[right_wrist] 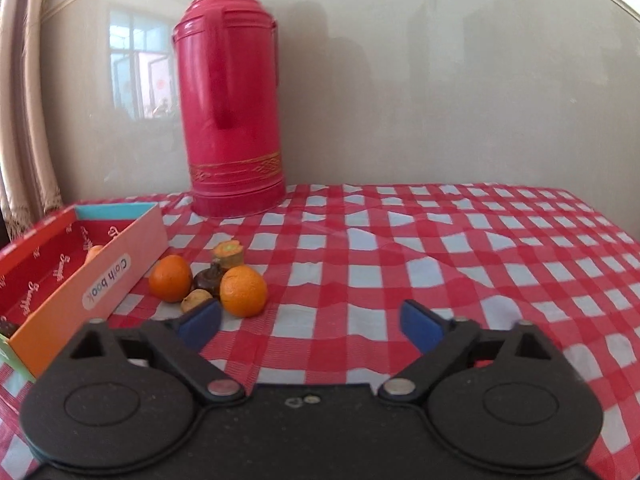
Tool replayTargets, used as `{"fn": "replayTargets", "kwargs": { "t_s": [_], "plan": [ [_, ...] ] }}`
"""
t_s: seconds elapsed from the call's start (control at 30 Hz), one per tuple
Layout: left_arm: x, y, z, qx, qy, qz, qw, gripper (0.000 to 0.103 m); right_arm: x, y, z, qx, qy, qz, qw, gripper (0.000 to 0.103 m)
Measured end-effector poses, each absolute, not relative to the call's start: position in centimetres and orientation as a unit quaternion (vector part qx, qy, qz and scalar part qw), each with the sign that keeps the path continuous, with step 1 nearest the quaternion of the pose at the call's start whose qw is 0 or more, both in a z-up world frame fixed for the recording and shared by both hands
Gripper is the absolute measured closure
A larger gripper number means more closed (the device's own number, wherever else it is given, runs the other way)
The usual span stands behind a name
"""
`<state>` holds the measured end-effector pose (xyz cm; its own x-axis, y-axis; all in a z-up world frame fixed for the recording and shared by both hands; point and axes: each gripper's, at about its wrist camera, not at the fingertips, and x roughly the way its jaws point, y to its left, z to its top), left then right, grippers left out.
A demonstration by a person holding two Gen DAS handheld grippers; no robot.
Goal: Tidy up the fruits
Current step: 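Lower the right tool to a large orange and close on it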
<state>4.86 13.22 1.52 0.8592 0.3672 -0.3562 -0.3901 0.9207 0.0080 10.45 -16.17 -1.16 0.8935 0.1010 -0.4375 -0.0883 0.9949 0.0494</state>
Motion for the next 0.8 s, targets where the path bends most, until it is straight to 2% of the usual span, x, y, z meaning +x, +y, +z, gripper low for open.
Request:
{"fn": "replayTargets", "kwargs": {
  "t_s": [0.2, 0.27, 0.33, 0.4, 0.53, 0.67, 0.7, 0.73, 0.77, 0.8],
  "plan": [
    [4.2, 15.1, 1.3, -0.054, 0.178, 0.178, 0.966, 0.0, 12.3, -14.2, -1.1, 0.012, 0.224, 0.059, 0.973, 0.026],
    [4.1, 15.5, 1.1, -0.05, 0.181, 0.177, 0.966, 0.0, 13.0, -13.8, -1.3, 0.016, 0.229, 0.062, 0.971, 0.03],
    [4.1, 16.0, 1.1, -0.046, 0.181, 0.177, 0.966, 0.0, 13.7, -13.5, -1.4, 0.018, 0.236, 0.064, 0.969, 0.037],
    [4.1, 16.3, 1.0, -0.041, 0.181, 0.181, 0.966, 0.0, 14.3, -13.3, -1.5, 0.022, 0.239, 0.065, 0.969, 0.038],
    [3.9, 17.0, 0.9, -0.042, 0.181, 0.189, 0.964, 0.0, 15.2, -12.8, -1.8, 0.024, 0.254, 0.065, 0.965, 0.052],
    [3.9, 17.6, 0.9, -0.045, 0.182, 0.191, 0.964, 0.0, 15.9, -12.3, -2.2, 0.025, 0.263, 0.067, 0.962, 0.06],
    [3.9, 17.6, 0.8, -0.044, 0.183, 0.191, 0.963, 0.0, 16.1, -12.1, -2.3, 0.025, 0.266, 0.067, 0.961, 0.064],
    [3.9, 17.7, 0.8, -0.044, 0.184, 0.189, 0.964, 0.0, 16.3, -12.0, -2.4, 0.025, 0.271, 0.068, 0.96, 0.073],
    [3.9, 17.8, 0.8, -0.044, 0.184, 0.189, 0.964, 0.0, 16.5, -11.9, -2.5, 0.028, 0.276, 0.073, 0.958, 0.077],
    [3.9, 17.8, 0.8, -0.043, 0.184, 0.189, 0.964, 0.0, 16.4, -11.8, -2.5, 0.028, 0.275, 0.071, 0.958, 0.077]
  ]
}}
